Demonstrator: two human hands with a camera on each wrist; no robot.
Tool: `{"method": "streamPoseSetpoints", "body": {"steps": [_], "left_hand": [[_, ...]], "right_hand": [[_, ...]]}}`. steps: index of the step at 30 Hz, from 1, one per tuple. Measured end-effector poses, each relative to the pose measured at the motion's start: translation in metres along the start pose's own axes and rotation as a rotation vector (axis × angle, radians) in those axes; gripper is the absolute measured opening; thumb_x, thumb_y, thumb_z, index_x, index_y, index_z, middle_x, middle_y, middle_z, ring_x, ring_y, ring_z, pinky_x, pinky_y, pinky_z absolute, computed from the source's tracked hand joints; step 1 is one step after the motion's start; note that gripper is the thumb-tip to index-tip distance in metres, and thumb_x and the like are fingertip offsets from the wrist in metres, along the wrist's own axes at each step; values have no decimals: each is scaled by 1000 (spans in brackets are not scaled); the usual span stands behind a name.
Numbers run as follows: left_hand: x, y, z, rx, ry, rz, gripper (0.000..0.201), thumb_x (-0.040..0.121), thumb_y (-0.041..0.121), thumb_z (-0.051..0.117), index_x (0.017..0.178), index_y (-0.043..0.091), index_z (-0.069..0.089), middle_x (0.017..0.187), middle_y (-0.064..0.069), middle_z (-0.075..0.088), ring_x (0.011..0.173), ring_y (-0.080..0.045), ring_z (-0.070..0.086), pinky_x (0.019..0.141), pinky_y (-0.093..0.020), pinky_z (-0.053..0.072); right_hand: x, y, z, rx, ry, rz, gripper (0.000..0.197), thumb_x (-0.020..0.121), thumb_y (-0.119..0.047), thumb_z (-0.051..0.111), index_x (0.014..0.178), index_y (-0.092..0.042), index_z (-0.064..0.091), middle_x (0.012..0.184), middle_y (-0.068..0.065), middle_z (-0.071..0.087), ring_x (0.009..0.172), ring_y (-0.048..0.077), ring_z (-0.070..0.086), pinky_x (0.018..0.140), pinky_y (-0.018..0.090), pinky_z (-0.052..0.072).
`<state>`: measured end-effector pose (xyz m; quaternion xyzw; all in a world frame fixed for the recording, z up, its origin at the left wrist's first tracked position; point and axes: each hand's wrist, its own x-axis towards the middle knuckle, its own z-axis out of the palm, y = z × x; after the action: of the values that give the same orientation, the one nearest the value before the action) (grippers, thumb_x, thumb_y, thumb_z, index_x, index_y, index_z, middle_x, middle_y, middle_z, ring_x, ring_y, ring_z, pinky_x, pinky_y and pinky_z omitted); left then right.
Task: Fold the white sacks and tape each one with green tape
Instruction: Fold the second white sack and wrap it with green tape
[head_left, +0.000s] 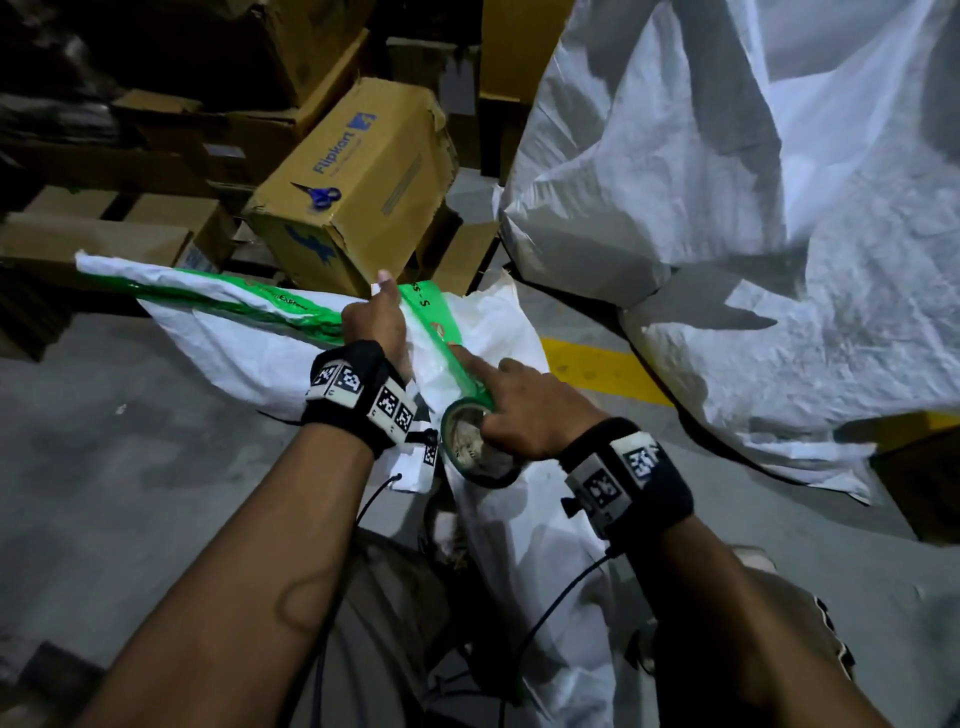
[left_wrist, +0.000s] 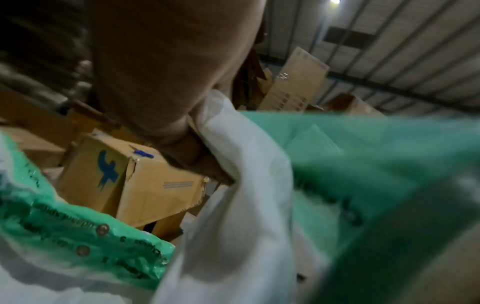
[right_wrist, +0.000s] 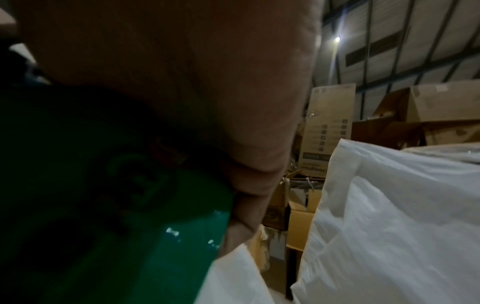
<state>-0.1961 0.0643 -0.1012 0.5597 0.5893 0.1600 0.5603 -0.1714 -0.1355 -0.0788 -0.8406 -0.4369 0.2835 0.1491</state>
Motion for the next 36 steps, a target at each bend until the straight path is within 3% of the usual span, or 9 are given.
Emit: {"method": "streamPoseSetpoints", "body": {"steps": [4, 7, 11, 15, 18, 22, 26, 31, 36], "left_hand": [[-27, -1, -8, -236, -553, -85, 51, 80, 52, 77, 104, 8, 71, 115, -17, 71, 97, -28, 70, 90, -41, 57], [-39, -13, -12, -212, -775, -172, 59, 70, 25, 92, 120, 4, 69, 124, -19, 68, 109, -33, 68, 97, -50, 54], [-35, -21, 2, -51, -422, -79, 43, 76, 28, 85, 105, 0, 71, 100, -19, 74, 71, -29, 74, 62, -44, 61], [-14, -25, 11, 150, -44, 178, 67, 64, 54, 76, 105, 3, 67, 105, -18, 72, 95, -36, 70, 83, -50, 59], [-5, -23, 10, 154, 49, 205, 59, 77, 48, 74, 108, -1, 64, 111, -21, 69, 102, -39, 66, 87, -49, 56], [16, -22, -2, 46, 99, 114, 67, 62, 50, 69, 107, -1, 65, 105, -19, 71, 93, -37, 70, 81, -50, 59], [17, -17, -17, -180, 7, 19, 34, 75, 28, 73, 95, 1, 65, 72, -6, 69, 60, -25, 67, 63, -40, 56], [-10, -13, -23, -291, -400, -90, 16, 94, 20, 70, 81, 11, 71, 79, -10, 75, 62, -22, 72, 56, -33, 60], [-62, -15, -43, -145, -620, -292, 20, 82, 17, 76, 65, 6, 70, 59, -10, 69, 62, -25, 69, 76, -38, 62]], "right_hand": [[4, -4, 17, -86, 70, 18, 92, 89, -36, 55, 158, -37, -6, 111, 10, 42, 101, 40, 56, 72, 39, 34], [8, -4, 22, -131, 111, 3, 89, 90, -37, 56, 160, -31, 2, 116, 13, 47, 105, 41, 56, 71, 39, 34], [12, -10, 30, -53, 275, 17, 80, 90, -41, 59, 156, -24, 19, 115, 13, 52, 108, 38, 56, 72, 37, 34], [8, -2, 38, 151, 363, 48, 70, 79, -27, 68, 141, -27, 35, 112, 10, 46, 99, 38, 56, 70, 34, 38], [7, 3, 40, 155, 341, -31, 71, 77, -31, 69, 142, -33, 41, 111, 8, 42, 97, 35, 54, 72, 29, 36], [-3, 10, 46, -63, 198, -12, 78, 86, -47, 51, 156, -45, 17, 110, 10, 48, 92, 38, 57, 69, 34, 37], [-20, 19, 74, -378, 157, -37, 85, 93, -55, 47, 158, -40, -5, 113, 12, 51, 74, 37, 60, 56, 37, 33], [-10, 24, 83, -187, 57, -110, 88, 90, -48, 56, 158, -44, -1, 153, 14, 19, 79, 39, 63, 62, 39, 47], [-4, 22, 72, -29, -41, -135, 88, 87, -28, 55, 156, -49, 3, 156, 12, 8, 70, 33, 51, 65, 37, 43]]}}
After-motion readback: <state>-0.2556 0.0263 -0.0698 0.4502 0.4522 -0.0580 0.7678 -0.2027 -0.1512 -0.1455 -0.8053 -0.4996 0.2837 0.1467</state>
